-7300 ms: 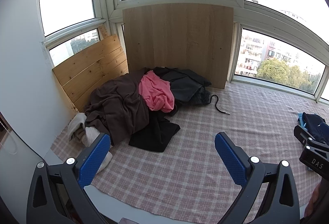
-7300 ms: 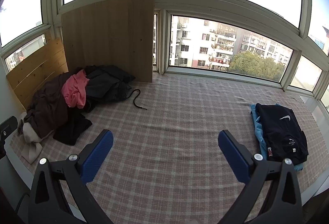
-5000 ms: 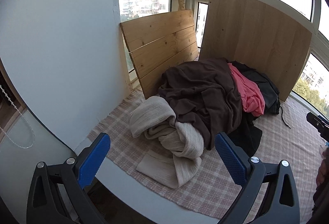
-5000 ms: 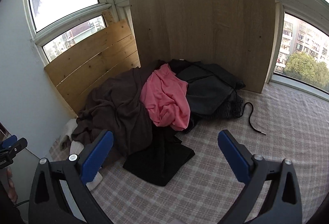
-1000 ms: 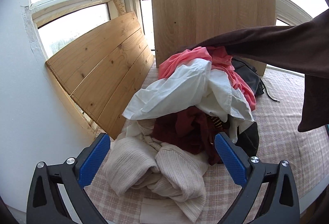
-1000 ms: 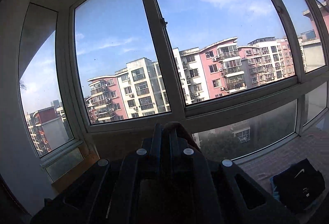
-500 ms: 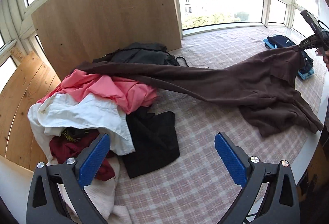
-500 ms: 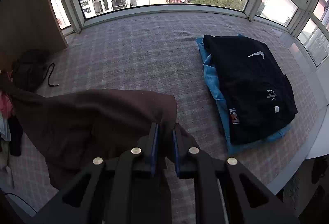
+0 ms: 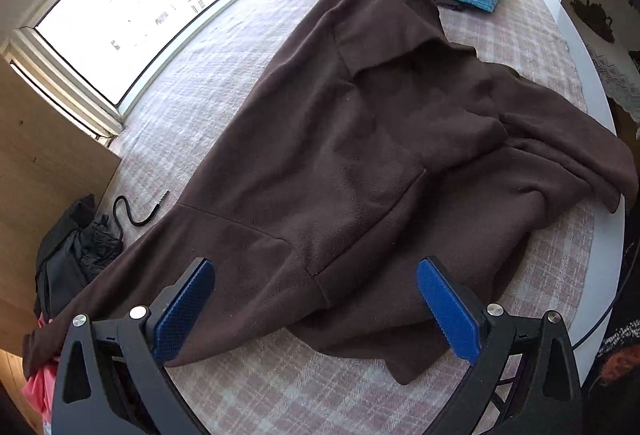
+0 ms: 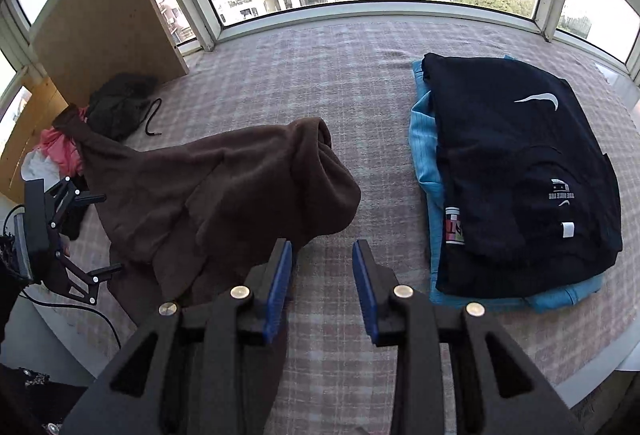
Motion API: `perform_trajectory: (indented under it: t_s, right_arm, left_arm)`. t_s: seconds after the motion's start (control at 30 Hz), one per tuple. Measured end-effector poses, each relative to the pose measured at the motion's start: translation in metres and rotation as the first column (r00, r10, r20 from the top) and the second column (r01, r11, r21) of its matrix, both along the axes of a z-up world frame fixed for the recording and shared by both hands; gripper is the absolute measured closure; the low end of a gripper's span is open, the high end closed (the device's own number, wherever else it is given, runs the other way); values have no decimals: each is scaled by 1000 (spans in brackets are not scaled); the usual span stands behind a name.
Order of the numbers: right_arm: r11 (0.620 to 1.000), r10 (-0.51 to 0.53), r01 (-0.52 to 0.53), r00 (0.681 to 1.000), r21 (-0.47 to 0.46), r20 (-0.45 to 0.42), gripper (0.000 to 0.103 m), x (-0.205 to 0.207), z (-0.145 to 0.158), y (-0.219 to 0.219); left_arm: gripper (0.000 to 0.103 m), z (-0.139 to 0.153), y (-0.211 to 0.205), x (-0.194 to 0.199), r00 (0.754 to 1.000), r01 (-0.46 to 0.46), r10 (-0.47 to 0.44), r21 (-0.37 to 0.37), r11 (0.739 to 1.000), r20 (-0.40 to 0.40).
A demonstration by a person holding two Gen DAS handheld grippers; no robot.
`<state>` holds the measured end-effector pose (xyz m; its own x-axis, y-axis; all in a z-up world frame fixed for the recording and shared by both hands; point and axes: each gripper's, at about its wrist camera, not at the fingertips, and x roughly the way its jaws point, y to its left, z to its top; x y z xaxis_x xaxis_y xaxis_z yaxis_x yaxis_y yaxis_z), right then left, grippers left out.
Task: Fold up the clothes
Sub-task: 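Grasp the fleece hem with the left gripper while the right gripper holds the fleece up, then lift and shake out the brown fleece with both grippers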
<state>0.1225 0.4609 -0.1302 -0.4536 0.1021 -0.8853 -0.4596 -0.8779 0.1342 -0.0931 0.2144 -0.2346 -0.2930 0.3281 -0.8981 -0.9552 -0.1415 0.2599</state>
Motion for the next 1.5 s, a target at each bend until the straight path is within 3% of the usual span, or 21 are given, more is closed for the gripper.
perform_trajectory:
  t_s: [0.03, 0.1, 0.13, 0.17, 0.2, 0.3, 0.37, 0.43, 0.57, 0.67, 0.77, 0.87, 0.93, 1.23, 1.43, 1.5]
  right_arm:
    - [1000, 15, -15, 1000, 9, 8, 72, -2, -6, -2]
    - [999, 37, -37, 999, 20, 14, 72, -3, -17, -2]
    - [999, 34, -34, 999, 20, 18, 72, -3, -22, -1]
    - [999, 29, -30, 999, 20, 22, 72, -2, -28, 1]
    - [1000, 19, -19, 1000, 14, 20, 72, -1, -32, 4]
    - [1000, 5, -5, 1000, 3, 16, 72, -2, -40, 11]
    - [999, 26, -27, 999, 38, 20, 68, -10, -39, 9]
    - [995, 63, -64, 998, 83, 18, 61, -20, -36, 6]
    - [954, 226, -229, 973, 193, 36, 58, -46, -33, -17]
    - [895, 351, -360, 933, 264, 81, 58, -62, -38, -42]
    - [814, 454, -457, 886, 359, 97, 58, -69, -40, -72]
    - [667, 513, -494, 847, 558, 137, 55, -72, -43, -99]
    - [617, 551, -538, 817, 574, 174, 46, -80, -46, -100]
    - [388, 683, -719, 644, 577, 343, 46, -116, -58, -104]
    - [433, 744, -761, 604, 483, 285, 46, -113, -39, -99]
    - [417, 753, -780, 584, 467, 304, 46, -125, -54, -102]
  left_arm:
    - [7, -4, 5, -1, 1000, 7, -7, -21, 1000, -9]
    - [40, -10, 14, -5, 1000, 6, -7, -62, 998, -6]
    - [66, -12, 18, -10, 999, -3, 7, -83, 997, 37]
    - [74, -14, 20, -18, 995, -20, 29, -96, 995, 98]
    - [75, -13, 21, -26, 986, -41, 55, -96, 995, 156]
    - [91, 3, 15, -58, 944, -144, 147, -31, 989, 295]
    - [92, 27, 2, -85, 911, -245, 212, 52, 968, 354]
    - [91, 54, -15, -112, 883, -342, 267, 138, 930, 385]
    - [91, 99, -45, -149, 890, -410, 331, 233, 882, 313]
    - [90, 104, -58, -173, 886, -430, 362, 218, 876, 289]
    - [90, 91, -57, -177, 888, -417, 358, 178, 891, 288]
    - [90, 79, -49, -184, 890, -405, 349, 156, 901, 295]
    - [90, 73, -42, -185, 886, -408, 349, 155, 900, 305]
    - [90, 54, -35, -197, 881, -406, 359, 102, 908, 307]
    - [90, 48, -33, -200, 888, -388, 350, 77, 919, 297]
    - [90, 45, -33, -203, 885, -392, 354, 73, 917, 303]
